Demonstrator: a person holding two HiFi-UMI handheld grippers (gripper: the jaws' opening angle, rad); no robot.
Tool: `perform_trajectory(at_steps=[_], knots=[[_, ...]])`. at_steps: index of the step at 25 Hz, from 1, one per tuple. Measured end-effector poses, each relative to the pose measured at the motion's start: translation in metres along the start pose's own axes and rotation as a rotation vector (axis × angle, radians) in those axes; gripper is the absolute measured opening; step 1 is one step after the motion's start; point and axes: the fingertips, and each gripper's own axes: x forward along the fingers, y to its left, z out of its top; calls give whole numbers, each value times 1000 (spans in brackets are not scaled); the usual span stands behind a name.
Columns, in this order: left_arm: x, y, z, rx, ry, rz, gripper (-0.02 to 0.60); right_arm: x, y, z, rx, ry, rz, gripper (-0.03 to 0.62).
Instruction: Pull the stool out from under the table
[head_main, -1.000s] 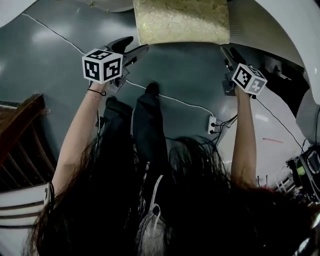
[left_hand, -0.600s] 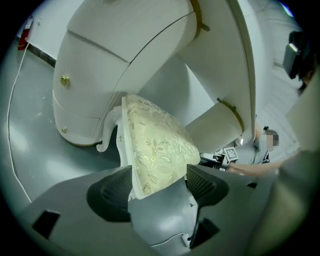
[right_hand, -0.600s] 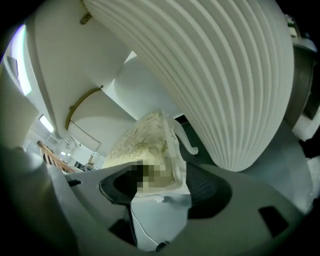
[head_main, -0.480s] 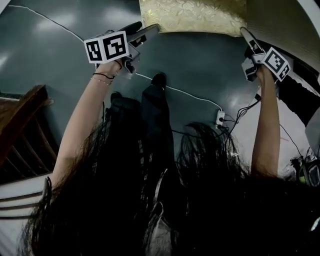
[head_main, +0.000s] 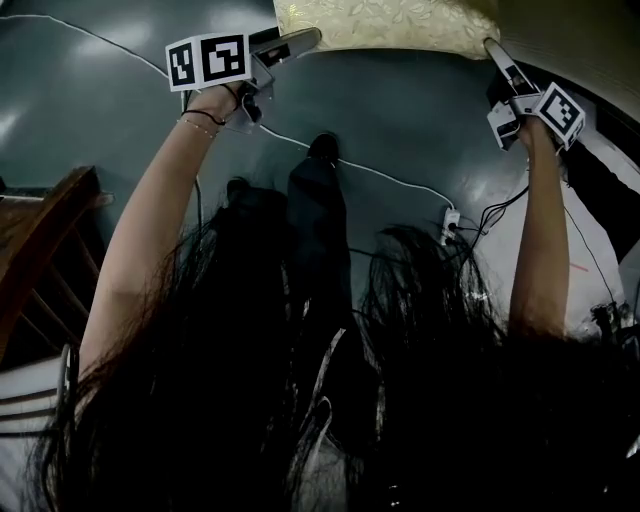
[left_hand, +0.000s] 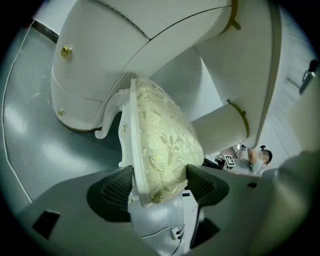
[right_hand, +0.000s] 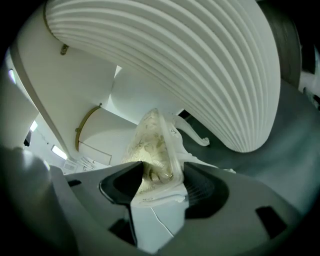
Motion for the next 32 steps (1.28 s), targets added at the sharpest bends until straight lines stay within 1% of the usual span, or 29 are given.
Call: perform_trajectory(at_steps=[3,5,7,9,12,14,16,17,20,21,22,25,26,30,32], knots=[[5,2,6,1,14,34,334,2,-5,-1,12,16,4,261],[4,2,8,-27,14,73,330,4,-9,-5,38,28,6,261],[-5,1,3,-68,14,133,328,5,-10,-10,64,51,10,261],[-11,0,-1,-96,0,172,325,6,-5,-12,69,73,18,261],[-5,0,-1,-104,-47,154,324,4,1,-3,27,81,8,261],[-4,2,-5,-108,-55,145,324,0,-1,-5,11,84,-16,261],[-5,3,-13,-98,-53,150,324,-3,-5,-13,10,79,-5,261],[-6,4,-13,-79,-64,157,324,0,-7,-15,6,69,15,261],[-9,6,6,11,-142,201,324,25,-8,-4,-30,22,130,261],[-9,5,7,21,-151,213,324,27,-8,-3,-32,16,156,261],[-8,2,4,18,-144,223,324,25,-9,-4,-24,19,160,261],[-11,-4,2,-4,-83,251,323,15,-18,-15,35,44,92,261],[-13,-5,3,-2,-73,257,322,14,-18,-17,45,45,83,261],[-17,-5,6,15,-102,243,322,13,-10,-14,15,23,66,261],[-15,-6,5,12,-99,227,322,7,-8,-12,5,18,45,261]])
